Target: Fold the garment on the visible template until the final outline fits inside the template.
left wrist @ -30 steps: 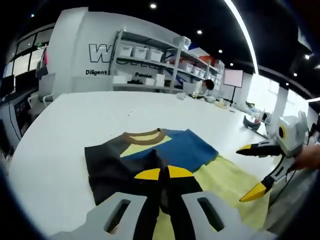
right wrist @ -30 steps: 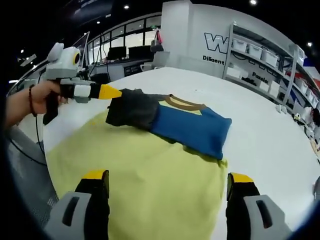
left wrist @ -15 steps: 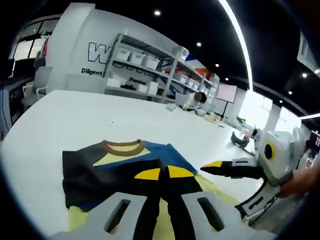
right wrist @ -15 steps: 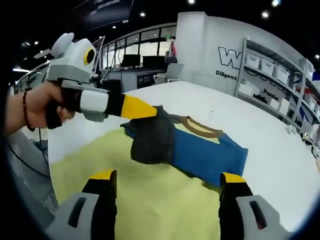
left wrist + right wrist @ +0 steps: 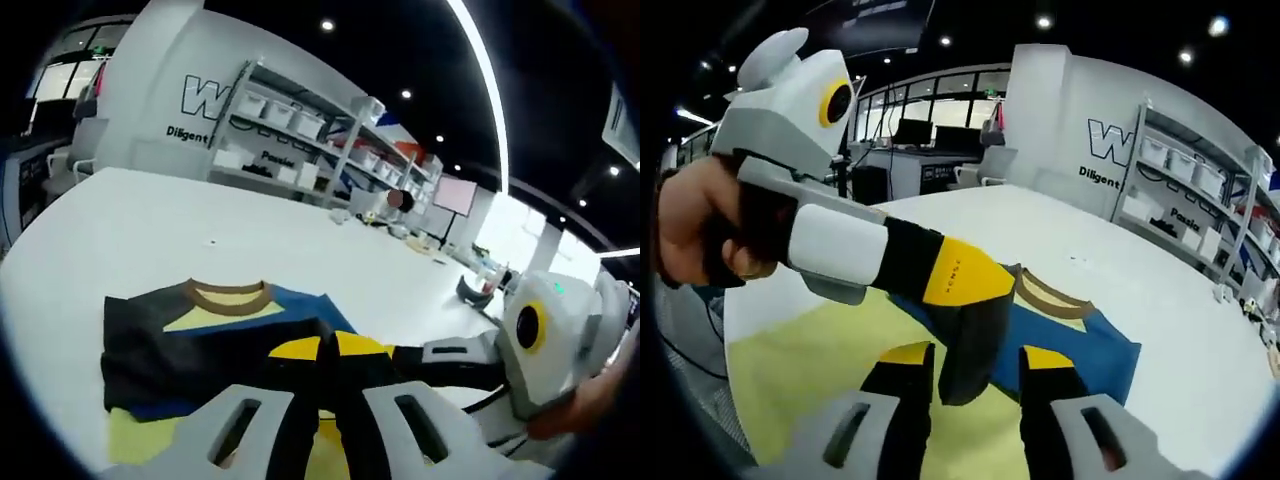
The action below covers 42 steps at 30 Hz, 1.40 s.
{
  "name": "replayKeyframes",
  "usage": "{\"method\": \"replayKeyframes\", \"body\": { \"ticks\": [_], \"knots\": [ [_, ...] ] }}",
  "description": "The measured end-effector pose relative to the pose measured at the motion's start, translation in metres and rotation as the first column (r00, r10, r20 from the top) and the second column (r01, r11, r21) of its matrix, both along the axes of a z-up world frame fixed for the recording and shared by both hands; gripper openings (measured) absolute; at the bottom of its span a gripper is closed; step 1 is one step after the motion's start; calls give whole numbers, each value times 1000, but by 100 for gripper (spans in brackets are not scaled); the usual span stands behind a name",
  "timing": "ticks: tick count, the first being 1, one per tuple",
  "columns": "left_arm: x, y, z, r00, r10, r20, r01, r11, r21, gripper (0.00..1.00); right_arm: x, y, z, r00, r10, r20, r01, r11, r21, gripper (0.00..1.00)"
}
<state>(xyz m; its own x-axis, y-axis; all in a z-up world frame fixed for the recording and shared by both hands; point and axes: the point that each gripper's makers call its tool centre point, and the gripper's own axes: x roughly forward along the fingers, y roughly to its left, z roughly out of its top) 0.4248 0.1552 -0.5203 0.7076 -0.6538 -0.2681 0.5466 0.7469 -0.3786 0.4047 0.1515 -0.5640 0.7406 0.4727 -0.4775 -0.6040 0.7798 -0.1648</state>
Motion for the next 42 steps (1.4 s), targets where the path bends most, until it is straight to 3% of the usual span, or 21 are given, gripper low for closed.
{"method": "replayKeyframes", "body": {
  "ticks": [4, 10, 12, 16, 21, 22, 27, 28, 29, 33, 34, 35, 40, 42],
  "knots": [
    [3, -9, 3, 1000, -13, 13, 13, 1000, -17, 0, 4, -9, -2, 1000, 1, 4, -1, 1000, -30, 0],
    [5, -12, 3, 999, -30, 16, 30, 999, -13, 0, 12, -20, -2, 1000, -13, 2, 13, 1000, -28, 0],
    [8, -7, 3, 997, -26, 68, 23, 999, 43, 1, 14, -23, -3, 1000, -23, -16, 23, 1000, -12, 0],
    [8, 4, 2, 997, -17, 70, 13, 998, 66, 7, 19, -31, -7, 998, -46, -40, 46, 999, 3, 0],
    [10, 35, -9, 995, 17, 99, -36, 982, 187, 8, 25, -44, -10, 992, -102, -75, 106, 993, 48, 0],
    [8, 41, -12, 993, 16, 116, -41, 976, 216, 9, 27, -47, -11, 990, -112, -80, 117, 992, 53, 0],
    [5, 71, -43, 996, 34, 80, -60, 936, 346, 10, 34, -60, -15, 984, -150, -98, 156, 986, 64, 0],
    [6, 77, -47, 996, 41, 77, -67, 925, 375, 10, 34, -60, -15, 984, -151, -98, 157, 985, 64, 0],
    [6, 87, -54, 997, 42, 69, -68, 898, 435, 11, 36, -63, -16, 983, -154, -100, 161, 985, 65, 0],
    [7, 93, -58, 997, 40, 71, -69, 883, 464, 11, 38, -64, -16, 983, -156, -101, 162, 985, 64, 0],
    [8, 97, -62, 997, 40, 69, -69, 869, 490, 10, 39, -65, -16, 982, -158, -102, 165, 984, 63, 0],
    [9, 109, -74, 998, 44, 44, -60, 838, 542, 10, 42, -68, -16, 981, -164, -102, 171, 983, 64, 0],
    [12, 121, -83, 998, 58, 40, -70, 817, 572, 8, 46, -71, -16, 980, -170, -99, 177, 982, 60, 0],
    [15, 133, -95, 998, 66, 24, -67, 801, 594, 11, 52, -75, -18, 979, -178, -99, 184, 981, 57, 0]
  ]
}}
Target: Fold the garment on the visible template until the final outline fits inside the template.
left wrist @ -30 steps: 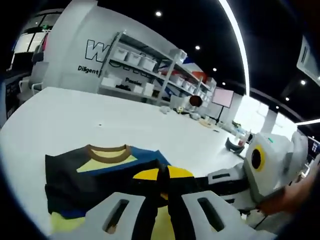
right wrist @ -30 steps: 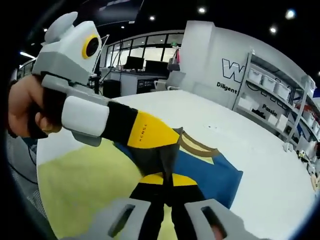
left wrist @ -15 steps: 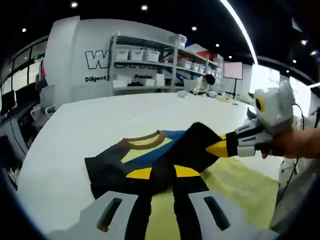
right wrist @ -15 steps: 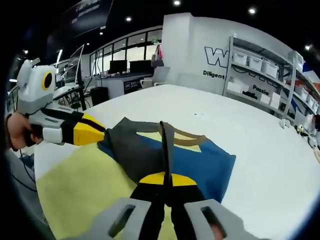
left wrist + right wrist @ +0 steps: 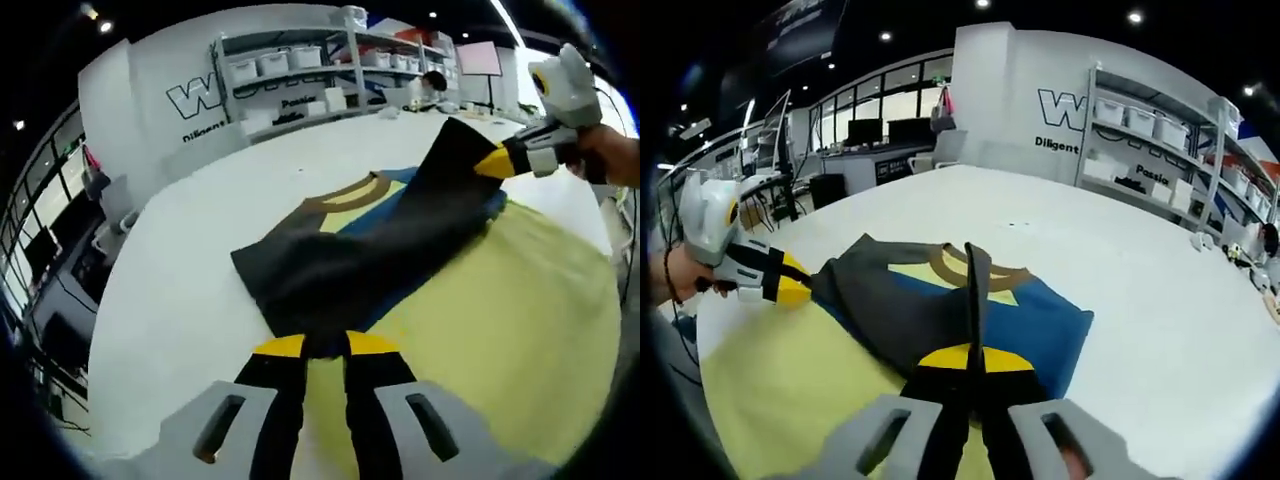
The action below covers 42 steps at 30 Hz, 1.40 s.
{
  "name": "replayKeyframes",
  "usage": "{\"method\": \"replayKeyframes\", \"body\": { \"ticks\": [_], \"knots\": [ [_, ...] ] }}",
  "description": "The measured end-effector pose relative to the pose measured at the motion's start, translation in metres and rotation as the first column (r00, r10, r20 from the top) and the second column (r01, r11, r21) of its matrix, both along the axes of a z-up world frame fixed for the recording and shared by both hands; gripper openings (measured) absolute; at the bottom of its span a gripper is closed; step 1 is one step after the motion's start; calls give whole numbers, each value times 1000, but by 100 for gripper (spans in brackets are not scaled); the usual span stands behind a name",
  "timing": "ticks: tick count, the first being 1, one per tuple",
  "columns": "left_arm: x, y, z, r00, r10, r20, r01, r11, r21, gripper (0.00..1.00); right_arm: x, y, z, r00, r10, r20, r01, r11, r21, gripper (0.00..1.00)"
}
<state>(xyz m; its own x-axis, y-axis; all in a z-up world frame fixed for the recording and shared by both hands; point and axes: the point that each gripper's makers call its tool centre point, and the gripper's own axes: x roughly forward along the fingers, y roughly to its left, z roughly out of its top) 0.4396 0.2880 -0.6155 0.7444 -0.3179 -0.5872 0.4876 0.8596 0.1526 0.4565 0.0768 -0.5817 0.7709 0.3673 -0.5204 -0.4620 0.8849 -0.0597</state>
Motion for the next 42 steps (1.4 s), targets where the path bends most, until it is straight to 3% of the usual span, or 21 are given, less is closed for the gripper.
{"method": "replayKeyframes", "body": {
  "ticks": [1, 2, 4, 9, 12, 15, 22, 23, 24, 25, 27, 37, 42],
  "knots": [
    [0, 1, -2, 1000, -2, -5, 2, 1000, 10, 12, 1, -1, 0, 1000, -2, 0, 2, 1000, -1, 0],
    [2, 8, -12, 999, -27, 20, 25, 997, 78, 12, 6, -5, -4, 1000, -9, -7, 9, 1000, -1, 0],
    [2, 7, -12, 999, -27, 25, 25, 998, 61, 12, 11, -9, -11, 1000, -3, -29, 3, 1000, -11, 0],
    [5, 16, -8, 999, -12, 46, 7, 995, 99, 10, 14, -15, -22, 997, -36, -69, 37, 999, 7, 0],
    [4, 22, -11, 1000, 1, 31, -3, 997, 78, 10, 13, -19, -29, 991, -85, -103, 88, 996, 19, 0],
    [4, 27, -17, 1000, 15, 14, -16, 996, 83, 9, 18, -20, -33, 990, -106, -90, 108, 994, 14, 0],
    [2, 22, -16, 1000, 4, 29, -6, 998, 58, 2, 19, -25, -42, 984, -129, -120, 131, 991, 10, 0],
    [2, 22, -16, 1000, 5, 30, -7, 998, 57, 0, 19, -26, -42, 983, -135, -122, 137, 991, 5, 0],
    [3, 23, -15, 999, 11, 37, -13, 998, 59, 0, 19, -36, -44, 978, -172, -117, 167, 985, -54, 0],
    [3, 24, -15, 999, 19, 37, -21, 998, 58, 0, 20, -35, -44, 983, -152, -105, 144, 986, -80, 0],
    [2, 24, -16, 999, 31, 30, -32, 998, 46, 0, 21, -32, -46, 985, -139, -102, 132, 989, -73, 0],
    [-2, 28, -16, 995, 86, 47, -90, 992, 85, 0, 21, -41, -51, 978, -177, -108, 168, 982, -87, 0],
    [-2, 28, -16, 995, 75, 58, -81, 990, 113, 0, 18, -47, -51, 969, -210, -128, 201, 976, -82, 0]
  ]
}}
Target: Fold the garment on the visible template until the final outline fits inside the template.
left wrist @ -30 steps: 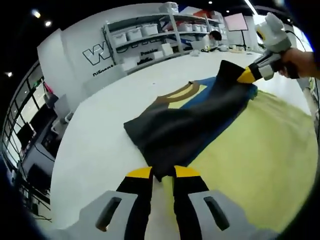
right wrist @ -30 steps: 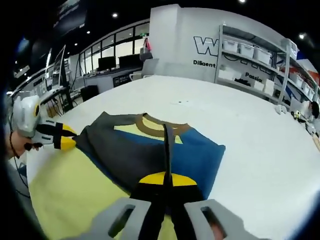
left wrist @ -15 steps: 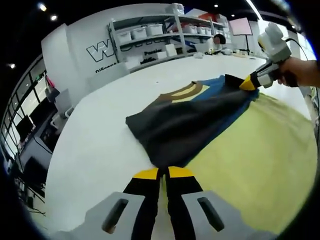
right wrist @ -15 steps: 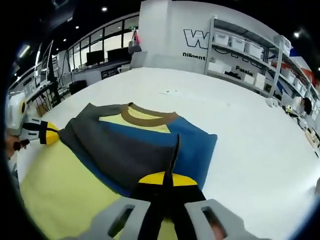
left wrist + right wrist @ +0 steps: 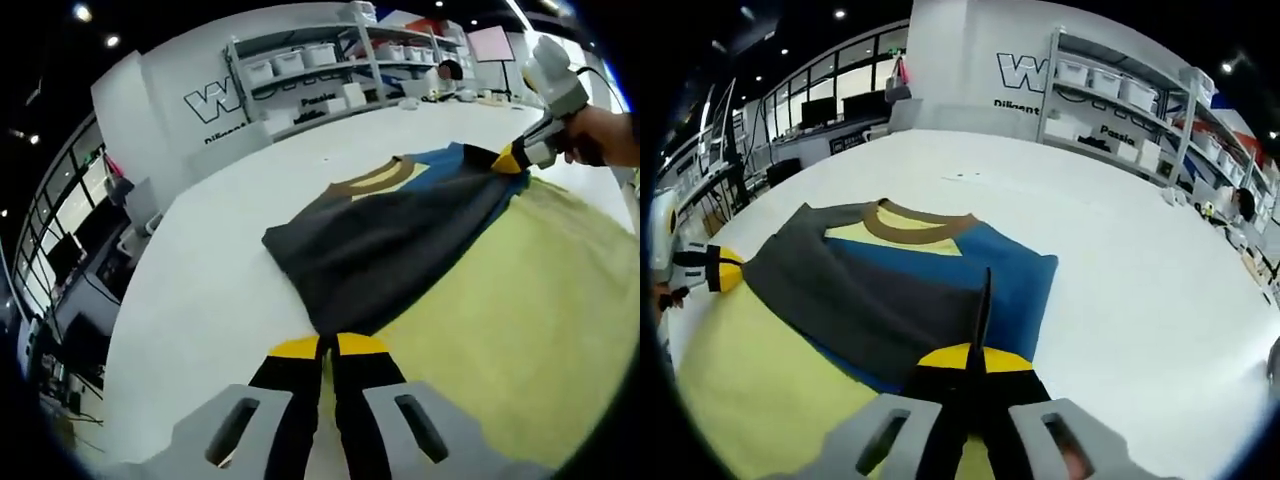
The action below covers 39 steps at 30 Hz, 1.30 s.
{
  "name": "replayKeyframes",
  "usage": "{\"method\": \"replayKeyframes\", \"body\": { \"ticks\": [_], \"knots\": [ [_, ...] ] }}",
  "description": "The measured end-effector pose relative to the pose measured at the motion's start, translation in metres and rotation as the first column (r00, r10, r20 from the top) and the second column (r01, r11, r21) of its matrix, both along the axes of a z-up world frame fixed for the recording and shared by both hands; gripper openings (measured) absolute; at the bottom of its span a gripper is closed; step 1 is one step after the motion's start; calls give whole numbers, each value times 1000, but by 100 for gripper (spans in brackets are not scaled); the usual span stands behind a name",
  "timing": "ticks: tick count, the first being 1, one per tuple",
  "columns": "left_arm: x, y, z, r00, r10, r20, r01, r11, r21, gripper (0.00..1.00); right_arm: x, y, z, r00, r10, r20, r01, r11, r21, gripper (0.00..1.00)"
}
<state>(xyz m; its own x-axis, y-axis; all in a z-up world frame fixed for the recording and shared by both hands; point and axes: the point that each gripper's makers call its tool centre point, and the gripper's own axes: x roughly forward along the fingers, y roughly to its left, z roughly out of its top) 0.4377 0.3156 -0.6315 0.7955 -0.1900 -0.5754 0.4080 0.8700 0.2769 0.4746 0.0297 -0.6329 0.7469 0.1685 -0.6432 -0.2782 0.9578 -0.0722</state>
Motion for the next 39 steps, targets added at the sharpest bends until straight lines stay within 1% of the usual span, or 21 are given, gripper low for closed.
{"method": "replayKeyframes", "body": {
  "ticks": [3, 4, 6, 8, 10, 11, 12, 13, 14, 17, 23, 25, 27, 28, 29, 30, 32, 33, 35, 36, 39],
  "knots": [
    [0, 1, 0, 1000, 8, -1, -8, 1000, -17, 0, -2, -2, -2, 1000, -25, -19, 25, 999, 25, 0],
    [0, 1, 0, 1000, 11, -3, -11, 1000, -25, 0, -4, -4, -4, 998, -47, -41, 48, 998, 28, 0],
    [0, 1, 0, 1000, 12, -2, -12, 1000, -26, 0, -3, -3, -3, 998, -54, -45, 56, 998, 32, 0],
    [0, 1, 0, 1000, 11, 0, -11, 1000, -21, 0, -2, -3, -4, 997, -49, -63, 51, 998, 29, 0],
    [0, 0, 0, 1000, 3, 2, -3, 1000, -8, 0, 0, -2, -2, 998, -32, -53, 35, 998, 43, 0],
    [0, -1, 0, 1000, -12, 6, 12, 1000, 12, 0, 2, -2, 0, 999, -21, -43, 24, 998, 51, 3],
    [-1, -2, 0, 1000, -22, 10, 22, 1000, 18, 0, 4, -2, 0, 999, -18, -39, 20, 998, 61, 9],
    [-1, -3, 0, 999, -36, 13, 35, 999, 16, 0, 5, -3, 0, 999, -19, -40, 22, 997, 69, 17],
    [0, -3, 0, 999, -37, 12, 37, 999, 7, 0, 9, -2, 0, 999, -22, -39, 25, 995, 97, 21],
    [0, -2, 0, 1000, -28, 8, 29, 999, -16, 0, 19, -4, 0, 999, -27, -39, 32, 993, 116, 23],
    [1, -3, 0, 999, -37, 11, 37, 999, -8, 0, 39, -7, -2, 997, -53, -52, 61, 983, 172, 17],
    [1, -3, 0, 999, -35, 12, 36, 999, -11, 0, 44, -9, -1, 997, -58, -45, 65, 982, 180, 11],
    [1, -3, 0, 1000, -26, 16, 27, 999, -27, 0, 47, -10, 0, 998, -60, -31, 65, 981, 183, 0],
    [1, -3, 0, 1000, -21, 18, 21, 999, -40, 0, 48, -11, -1, 997, -67, -31, 71, 980, 186, 0],
    [1, -2, 0, 1000, -9, 14, 10, 998, -59, 0, 48, -12, 0, 997, -77, -32, 82, 973, 216, 0],
    [0, -2, 0, 1000, -6, 12, 7, 998, -62, 0, 48, -14, 0, 996, -90, -26, 93, 972, 216, 0],
    [0, -3, 0, 1000, -22, 18, 22, 1000, -13, 0, 47, -19, 3, 996, -85, -5, 85, 980, 178, 0],
    [0, -3, 0, 1000, -22, 19, 22, 1000, -7, 0, 47, -22, 4, 996, -88, 10, 85, 984, 156, 0],
    [0, -4, 0, 1000, -21, 21, 20, 1000, 7, 0, 47, -23, 5, 996, -91, 13, 88, 985, 148, 0],
    [0, -5, 0, 999, -38, 26, 37, 999, 38, 0, 42, -29, 3, 994, -110, -2, 109, 983, 146, 0],
    [0, -3, 0, 1000, -17, 19, 17, 1000, 9, 0, 41, -32, 1, 993, -116, 6, 114, 983, 141, 0]
  ]
}}
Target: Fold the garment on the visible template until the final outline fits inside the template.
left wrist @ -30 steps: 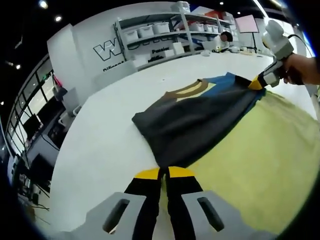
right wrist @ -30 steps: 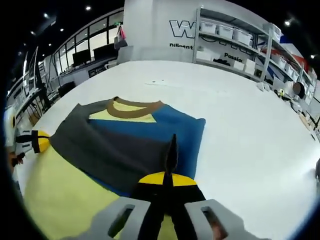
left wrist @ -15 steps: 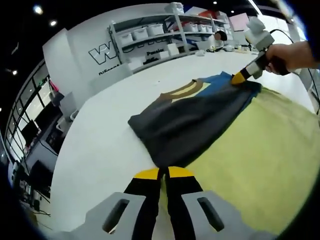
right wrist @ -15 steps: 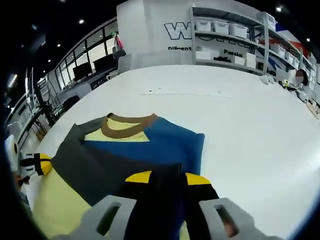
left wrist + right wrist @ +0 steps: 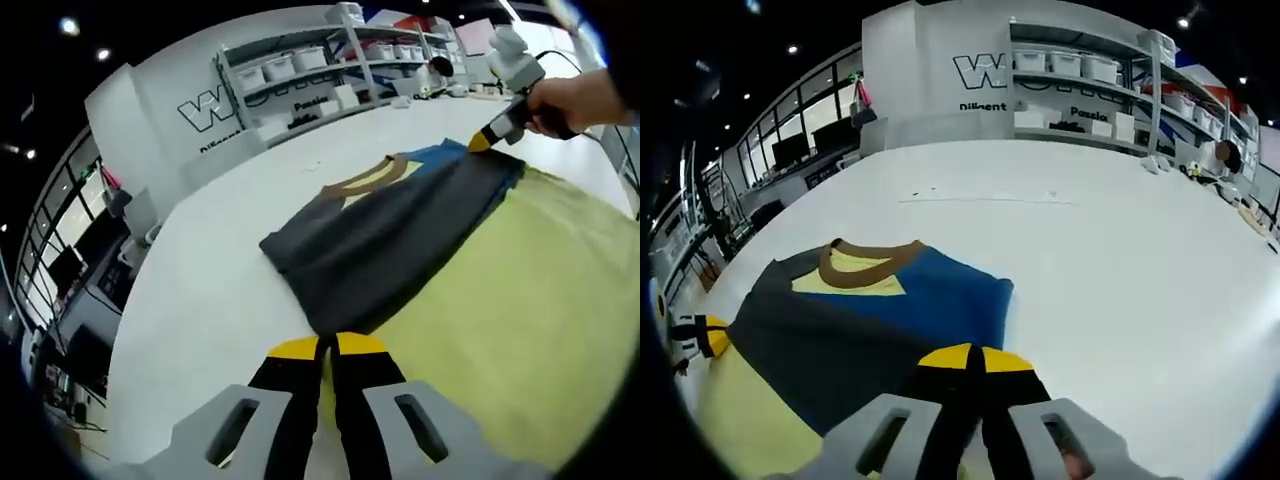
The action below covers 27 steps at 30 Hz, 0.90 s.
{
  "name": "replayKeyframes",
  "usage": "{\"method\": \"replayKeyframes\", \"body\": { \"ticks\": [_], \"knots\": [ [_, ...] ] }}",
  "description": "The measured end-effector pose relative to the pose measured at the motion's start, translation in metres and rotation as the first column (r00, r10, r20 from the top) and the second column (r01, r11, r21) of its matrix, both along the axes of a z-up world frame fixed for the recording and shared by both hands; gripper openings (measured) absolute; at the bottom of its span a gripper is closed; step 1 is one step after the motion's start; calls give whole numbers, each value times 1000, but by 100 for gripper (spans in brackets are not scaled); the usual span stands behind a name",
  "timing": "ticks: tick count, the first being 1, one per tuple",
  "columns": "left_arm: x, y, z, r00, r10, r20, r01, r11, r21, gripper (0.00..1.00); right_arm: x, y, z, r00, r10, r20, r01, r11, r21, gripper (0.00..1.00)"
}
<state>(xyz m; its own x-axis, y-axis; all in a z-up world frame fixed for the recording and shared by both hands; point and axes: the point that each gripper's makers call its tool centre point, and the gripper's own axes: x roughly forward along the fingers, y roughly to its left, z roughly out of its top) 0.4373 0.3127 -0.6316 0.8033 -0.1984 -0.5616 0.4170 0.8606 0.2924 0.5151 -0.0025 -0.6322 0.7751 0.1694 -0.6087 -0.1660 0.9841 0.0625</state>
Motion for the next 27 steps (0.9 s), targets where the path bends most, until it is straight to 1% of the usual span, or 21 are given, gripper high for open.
{"method": "replayKeyframes", "body": {
  "ticks": [3, 5, 8, 9, 10, 11, 12, 13, 14, 15, 17, 19, 20, 21, 22, 25, 27],
  "knots": [
    [0, 0, 0, 1000, -2, 6, 2, 1000, 4, 0, -1, -1, -2, 1000, 7, -7, -7, 1000, -17, 0],
    [-1, -1, 0, 1000, -8, 9, 8, 1000, 27, 0, -1, -1, -3, 1000, 14, -11, -14, 1000, -23, 0],
    [0, -1, 0, 1000, -20, 7, 20, 999, 43, 0, -2, -4, 5, 1000, 13, 6, -13, 1000, -24, 0],
    [-1, -2, 1, 999, -40, 2, 40, 998, 43, 0, -3, -8, 9, 1000, 3, 16, -3, 1000, -26, 0],
    [-2, -1, 2, 997, -71, -7, 71, 995, 73, 1, -4, -10, 12, 1000, 1, 20, -1, 1000, -29, 3],
    [-2, 2, 5, 997, -72, -4, 72, 993, 94, 1, -7, -11, 17, 1000, -4, 27, 4, 1000, -20, 8],
    [-2, 2, 10, 998, -70, 1, 70, 994, 85, 1, -10, -7, 21, 999, 12, 37, -12, 1000, -3, 13],
    [-2, 0, 19, 997, -78, 9, 77, 996, 53, 1, -12, -4, 23, 998, 30, 46, -30, 1000, 2, 15],
    [-2, -1, 21, 997, -78, 9, 77, 996, 36, 1, -18, -4, 24, 999, 31, 43, -30, 999, -12, 16],
    [-4, -2, 27, 997, -80, 11, 80, 997, 5, 1, -21, -4, 26, 998, 35, 48, -34, 999, -17, 16],
    [-7, -1, 30, 997, -75, 10, 75, 997, -19, 3, -26, -2, 30, 997, 42, 58, -41, 999, -15, 18],
    [-10, -1, 32, 998, -69, 10, 70, 997, -43, 9, -30, -1, 32, 997, 53, 58, -52, 998, -18, 21],
    [-12, -1, 33, 998, -66, 8, 66, 996, -59, 10, -33, 0, 35, 997, 56, 57, -55, 998, -22, 25],
    [-14, 0, 34, 998, -62, 6, 62, 995, -75, 11, -37, 2, 37, 997, 59, 57, -58, 998, -26, 31],
    [-15, 0, 35, 998, -61, 7, 62, 994, -87, 11, -39, 3, 39, 996, 72, 60, -71, 997, -30, 33],
    [-18, -1, 39, 998, -55, 8, 55, 991, -119, 12, -47, 7, 42, 994, 96, 56, -94, 995, -41, 34],
    [-23, -2, 43, 999, -45, -13, 42, 987, -155, 12, -54, 6, 43, 994, 102, 49, -99, 993, -61, 35]
  ]
}}
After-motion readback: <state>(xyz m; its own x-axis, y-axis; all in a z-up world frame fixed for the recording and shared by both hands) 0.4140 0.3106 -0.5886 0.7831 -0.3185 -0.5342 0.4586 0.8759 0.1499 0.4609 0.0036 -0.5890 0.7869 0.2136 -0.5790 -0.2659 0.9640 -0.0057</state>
